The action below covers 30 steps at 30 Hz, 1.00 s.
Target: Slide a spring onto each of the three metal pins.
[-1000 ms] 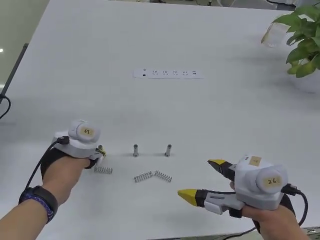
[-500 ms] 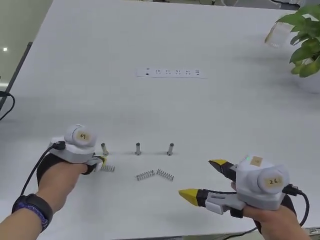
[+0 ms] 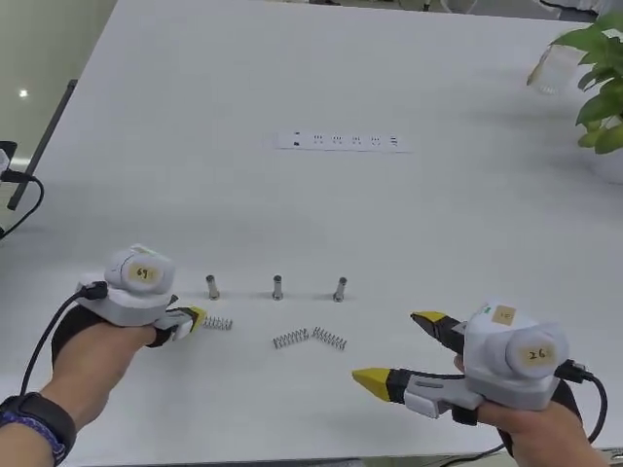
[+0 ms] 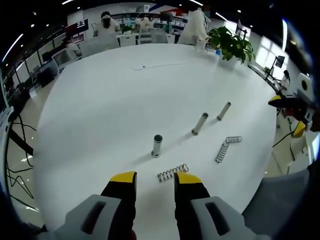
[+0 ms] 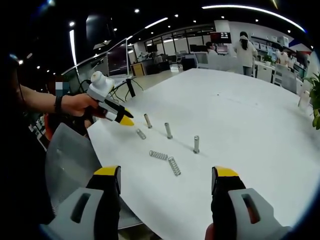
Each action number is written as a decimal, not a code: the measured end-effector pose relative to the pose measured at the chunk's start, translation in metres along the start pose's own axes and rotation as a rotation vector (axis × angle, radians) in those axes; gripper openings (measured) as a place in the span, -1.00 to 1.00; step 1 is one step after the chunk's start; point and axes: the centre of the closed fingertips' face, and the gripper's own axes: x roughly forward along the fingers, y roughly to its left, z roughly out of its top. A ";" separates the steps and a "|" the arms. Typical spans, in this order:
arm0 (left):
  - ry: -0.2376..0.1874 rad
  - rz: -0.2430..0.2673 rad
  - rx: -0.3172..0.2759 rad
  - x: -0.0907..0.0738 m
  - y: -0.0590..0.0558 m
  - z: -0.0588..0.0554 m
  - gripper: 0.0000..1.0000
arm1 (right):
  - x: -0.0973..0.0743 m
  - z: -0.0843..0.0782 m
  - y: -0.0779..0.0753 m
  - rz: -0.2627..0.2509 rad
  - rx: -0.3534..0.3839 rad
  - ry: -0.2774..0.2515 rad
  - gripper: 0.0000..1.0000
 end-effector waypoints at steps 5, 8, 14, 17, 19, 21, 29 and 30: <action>-0.012 -0.013 0.037 -0.011 -0.003 0.000 -0.45 | 0.001 -0.001 0.001 0.003 0.000 0.002 0.45; -0.030 -0.023 0.044 -0.018 -0.003 0.000 -0.38 | 0.002 -0.002 0.001 0.005 0.001 0.003 0.45; -0.062 -0.032 0.060 -0.032 -0.001 0.000 -0.29 | 0.002 -0.002 0.001 0.007 -0.002 0.006 0.45; -0.080 -0.047 0.066 -0.039 -0.003 0.000 -0.22 | 0.002 -0.001 0.001 0.007 -0.001 0.006 0.45; -0.098 -0.061 0.080 -0.043 -0.005 0.001 -0.17 | 0.003 -0.001 0.001 0.009 -0.002 0.007 0.45; -0.130 -0.093 0.065 -0.047 -0.008 0.003 -0.12 | 0.003 -0.001 0.001 0.010 -0.004 0.009 0.45; -0.177 -0.116 0.070 -0.063 -0.011 -0.003 0.05 | 0.004 -0.001 0.003 0.018 -0.012 0.014 0.45; -0.184 -0.113 0.067 -0.065 -0.010 -0.003 0.06 | 0.004 0.000 0.003 0.019 -0.014 0.014 0.45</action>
